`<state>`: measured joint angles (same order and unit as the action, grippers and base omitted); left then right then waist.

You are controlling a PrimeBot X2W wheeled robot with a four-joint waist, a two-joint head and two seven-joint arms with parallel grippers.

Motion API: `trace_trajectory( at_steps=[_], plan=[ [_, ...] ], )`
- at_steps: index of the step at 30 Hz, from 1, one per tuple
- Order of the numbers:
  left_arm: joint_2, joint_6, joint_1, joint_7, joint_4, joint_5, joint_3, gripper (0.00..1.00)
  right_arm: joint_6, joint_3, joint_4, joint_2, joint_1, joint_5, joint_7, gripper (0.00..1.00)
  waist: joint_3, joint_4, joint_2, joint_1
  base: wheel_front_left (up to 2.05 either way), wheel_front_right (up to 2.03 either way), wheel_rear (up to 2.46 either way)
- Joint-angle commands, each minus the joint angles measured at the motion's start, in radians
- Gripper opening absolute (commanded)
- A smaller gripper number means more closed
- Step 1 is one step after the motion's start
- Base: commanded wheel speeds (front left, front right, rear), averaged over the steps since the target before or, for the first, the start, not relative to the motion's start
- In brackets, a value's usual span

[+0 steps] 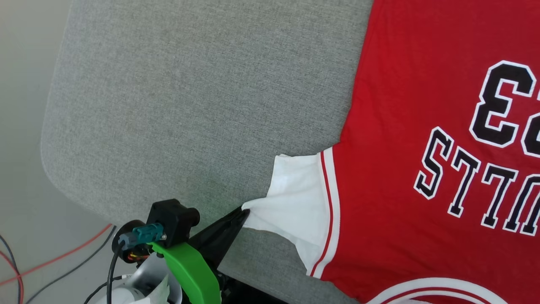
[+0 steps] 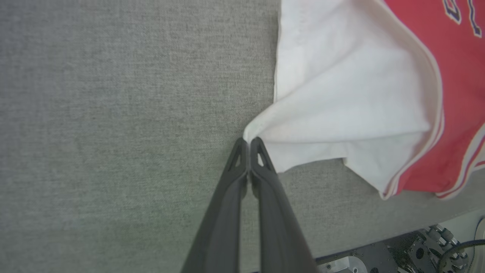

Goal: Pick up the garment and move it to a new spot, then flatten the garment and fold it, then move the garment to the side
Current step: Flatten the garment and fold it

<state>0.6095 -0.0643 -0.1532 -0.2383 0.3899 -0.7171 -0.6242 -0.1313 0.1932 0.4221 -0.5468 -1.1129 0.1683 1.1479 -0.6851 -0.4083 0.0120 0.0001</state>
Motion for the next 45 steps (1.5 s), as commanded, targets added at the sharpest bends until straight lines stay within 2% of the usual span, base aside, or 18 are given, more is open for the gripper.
trace_trajectory(
  at_steps=[1, 12, 20, 28, 35, 45],
  plan=[
    [-0.006, 0.005, -0.019, 0.005, -0.006, 0.003, 0.001, 0.0, 0.001, -0.006, 0.037, 0.02, 0.036, -0.004, 0.02, 0.0, -0.014, -0.014, -0.012, -0.0001, 0.0, 0.0, 0.0],
    [0.0, -0.015, -0.025, 0.011, -0.017, 0.014, 0.012, 0.0, 0.001, -0.012, 0.034, 0.033, 0.099, 0.016, -0.009, 0.0, 0.039, 0.027, -0.012, -0.0001, 0.0, 0.0, 0.0],
    [0.021, -0.041, -0.012, 0.003, -0.021, 0.023, 0.024, 0.0, 0.001, -0.007, 0.028, 0.052, 0.227, 0.044, -0.05, 0.0, 0.172, 0.09, -0.012, -0.0001, 0.0, 0.0, 0.0],
    [0.06, -0.074, 0.028, -0.017, -0.029, 0.031, 0.029, 0.0, 0.001, -0.021, 0.01, 0.086, 0.408, 0.096, -0.087, 0.0, 0.33, 0.179, -0.012, -0.0001, 0.0, 0.0, 0.0],
    [0.08, -0.088, 0.072, -0.027, -0.06, 0.018, 0.027, 0.0, 0.001, -0.001, -0.055, 0.127, 0.602, 0.155, -0.12, 0.0, 0.455, 0.252, -0.012, -0.0001, 0.0, 0.0, 0.0],
    [0.064, -0.102, 0.12, 0.01, -0.101, -0.011, 0.033, 0.0, 0.001, 0.054, -0.212, 0.154, 0.865, 0.191, -0.115, 0.0, 0.558, 0.32, -0.012, -0.0001, 0.0, 0.0, 0.0]
  ],
)
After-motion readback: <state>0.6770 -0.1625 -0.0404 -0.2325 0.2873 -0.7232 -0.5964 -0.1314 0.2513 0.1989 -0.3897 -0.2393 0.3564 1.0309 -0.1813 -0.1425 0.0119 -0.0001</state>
